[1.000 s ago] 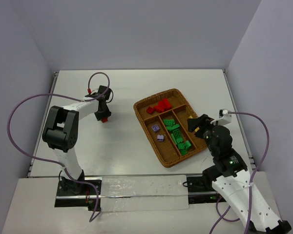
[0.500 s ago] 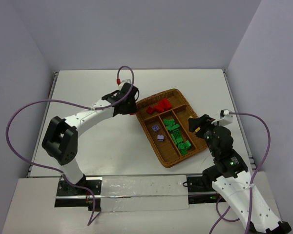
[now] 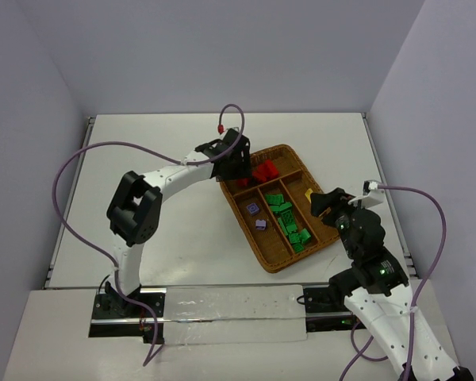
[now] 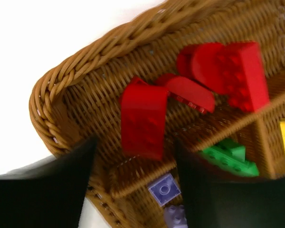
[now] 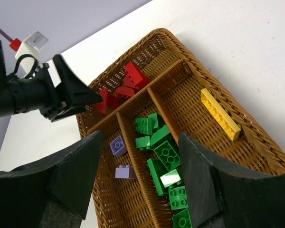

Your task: Sort the legos into containers by color

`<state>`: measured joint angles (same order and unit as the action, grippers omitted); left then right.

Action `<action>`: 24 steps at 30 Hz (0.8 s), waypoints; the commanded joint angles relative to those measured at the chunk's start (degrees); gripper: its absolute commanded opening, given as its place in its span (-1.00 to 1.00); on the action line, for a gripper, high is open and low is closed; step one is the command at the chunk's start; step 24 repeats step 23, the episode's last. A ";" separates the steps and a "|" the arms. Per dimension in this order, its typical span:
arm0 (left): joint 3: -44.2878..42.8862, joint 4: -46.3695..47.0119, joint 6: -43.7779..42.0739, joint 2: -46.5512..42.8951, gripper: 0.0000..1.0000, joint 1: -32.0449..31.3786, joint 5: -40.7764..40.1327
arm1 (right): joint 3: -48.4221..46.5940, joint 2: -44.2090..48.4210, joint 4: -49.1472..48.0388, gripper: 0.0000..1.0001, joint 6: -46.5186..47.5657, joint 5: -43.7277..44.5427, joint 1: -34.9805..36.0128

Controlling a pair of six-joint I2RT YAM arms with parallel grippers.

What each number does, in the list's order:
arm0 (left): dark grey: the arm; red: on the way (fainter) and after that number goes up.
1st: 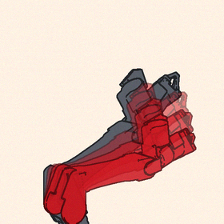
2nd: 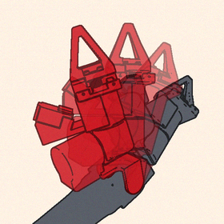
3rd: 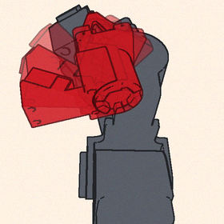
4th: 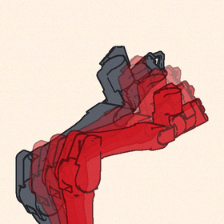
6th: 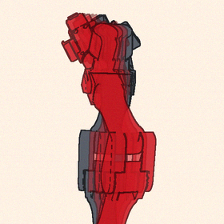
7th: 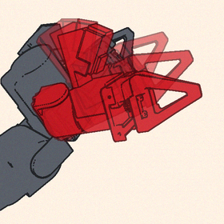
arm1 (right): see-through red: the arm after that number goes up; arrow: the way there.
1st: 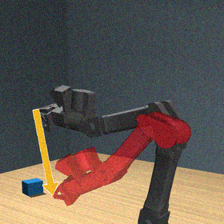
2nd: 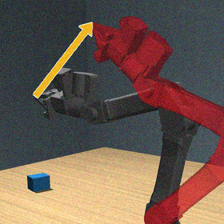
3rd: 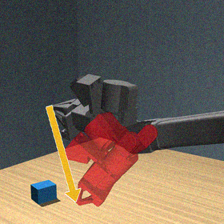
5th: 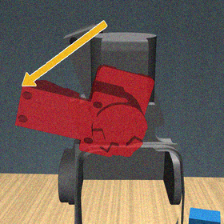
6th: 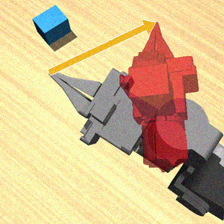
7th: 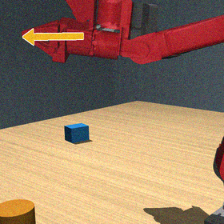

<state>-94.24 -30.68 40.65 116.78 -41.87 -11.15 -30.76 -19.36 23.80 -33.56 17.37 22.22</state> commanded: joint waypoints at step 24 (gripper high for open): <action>12.44 2.06 -7.91 -37.41 0.82 10.88 -7.14 | -16.99 -13.31 15.79 0.87 2.11 18.87 -0.18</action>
